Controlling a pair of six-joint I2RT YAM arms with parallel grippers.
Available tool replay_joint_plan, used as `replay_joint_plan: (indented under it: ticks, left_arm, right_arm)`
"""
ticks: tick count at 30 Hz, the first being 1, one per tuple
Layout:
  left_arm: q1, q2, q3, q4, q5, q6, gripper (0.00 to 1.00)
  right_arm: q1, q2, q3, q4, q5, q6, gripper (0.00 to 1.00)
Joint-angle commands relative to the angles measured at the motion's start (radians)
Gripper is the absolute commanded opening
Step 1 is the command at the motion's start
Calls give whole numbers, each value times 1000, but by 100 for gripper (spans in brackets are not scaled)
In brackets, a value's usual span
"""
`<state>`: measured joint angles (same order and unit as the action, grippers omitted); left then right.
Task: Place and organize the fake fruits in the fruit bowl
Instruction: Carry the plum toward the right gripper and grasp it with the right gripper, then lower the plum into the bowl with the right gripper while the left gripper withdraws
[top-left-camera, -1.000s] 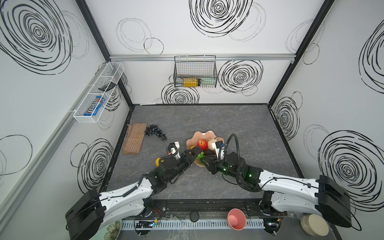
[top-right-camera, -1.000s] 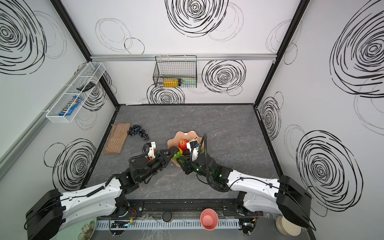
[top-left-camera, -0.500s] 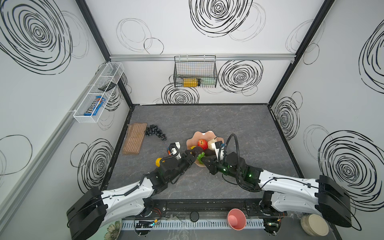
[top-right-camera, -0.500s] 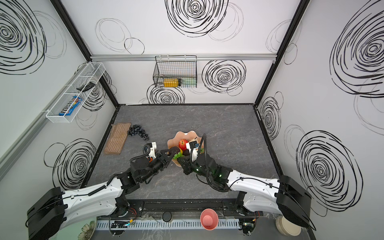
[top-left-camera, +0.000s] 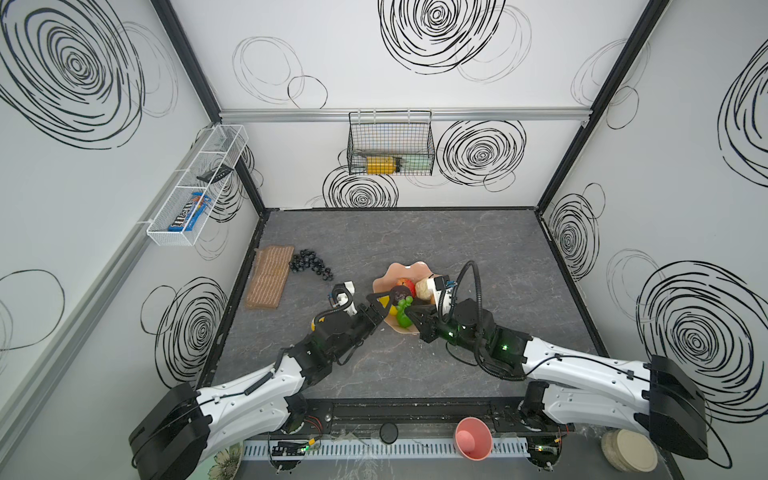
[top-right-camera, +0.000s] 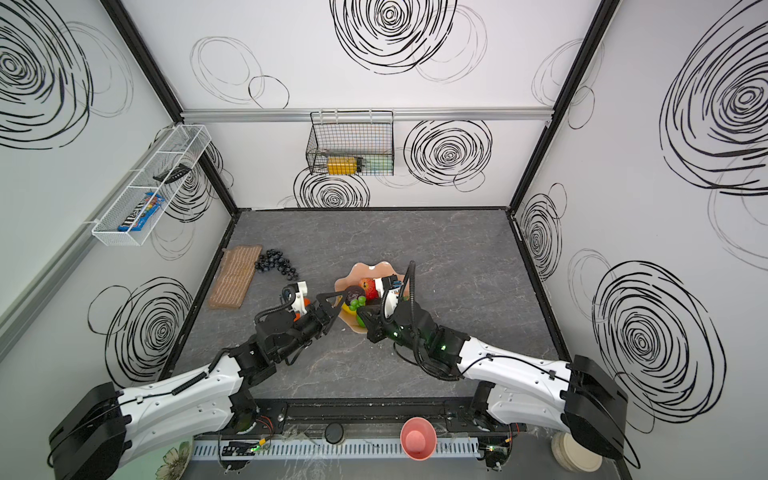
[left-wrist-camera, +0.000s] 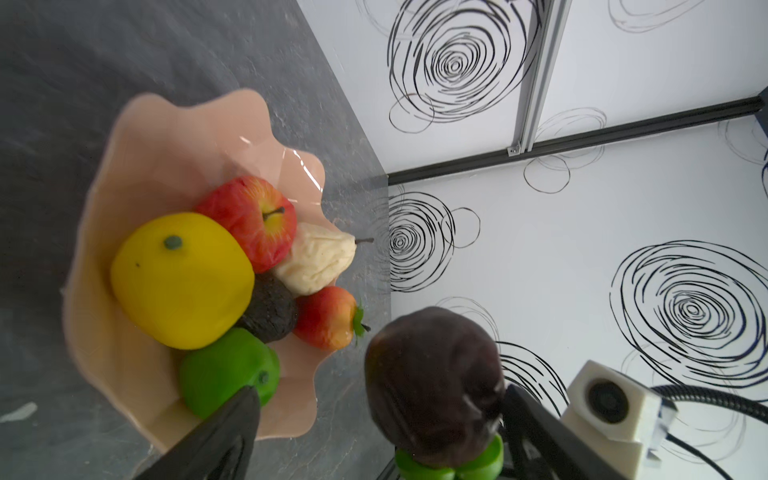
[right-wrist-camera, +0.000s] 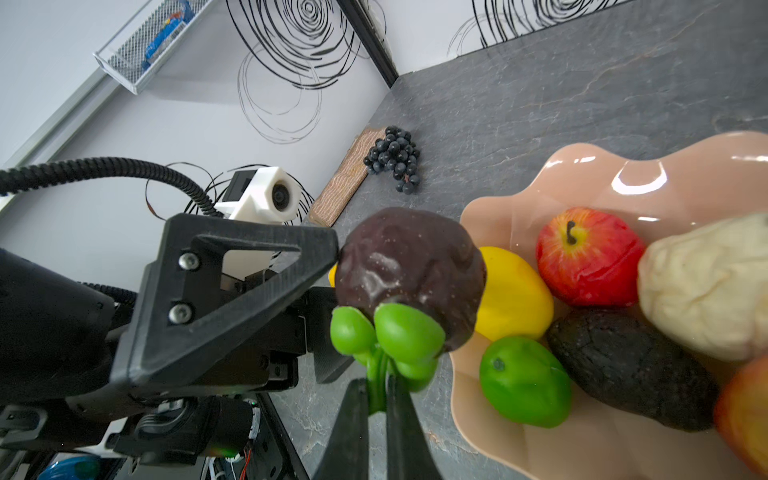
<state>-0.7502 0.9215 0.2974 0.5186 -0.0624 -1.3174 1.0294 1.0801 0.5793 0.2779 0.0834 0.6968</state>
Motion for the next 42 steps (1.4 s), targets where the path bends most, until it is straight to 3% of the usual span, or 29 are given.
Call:
replay_joint_plan:
  ticks: [1, 7, 14, 21, 30, 42]
  left_arm:
    - [92, -98, 22, -130, 7, 151, 95]
    - [259, -260, 54, -398, -47, 450, 96]
    - [370, -358, 22, -461, -74, 665, 96]
    - [399, -369, -55, -375, -44, 685, 95]
    - [439, -348, -104, -310, 12, 681, 96]
    - [438, -359, -116, -304, 11, 682, 95]
  right_arm:
    - [-56, -16, 60, -92, 4, -8, 7]
    - [-182, 38, 141, -192, -92, 1, 9]
    - [-261, 99, 240, -291, -145, -26, 7]
    - [-254, 88, 237, -405, -187, 4, 7]
    - [-182, 30, 201, -606, -152, 36, 7]
    - [-157, 125, 240, -753, -168, 41, 7]
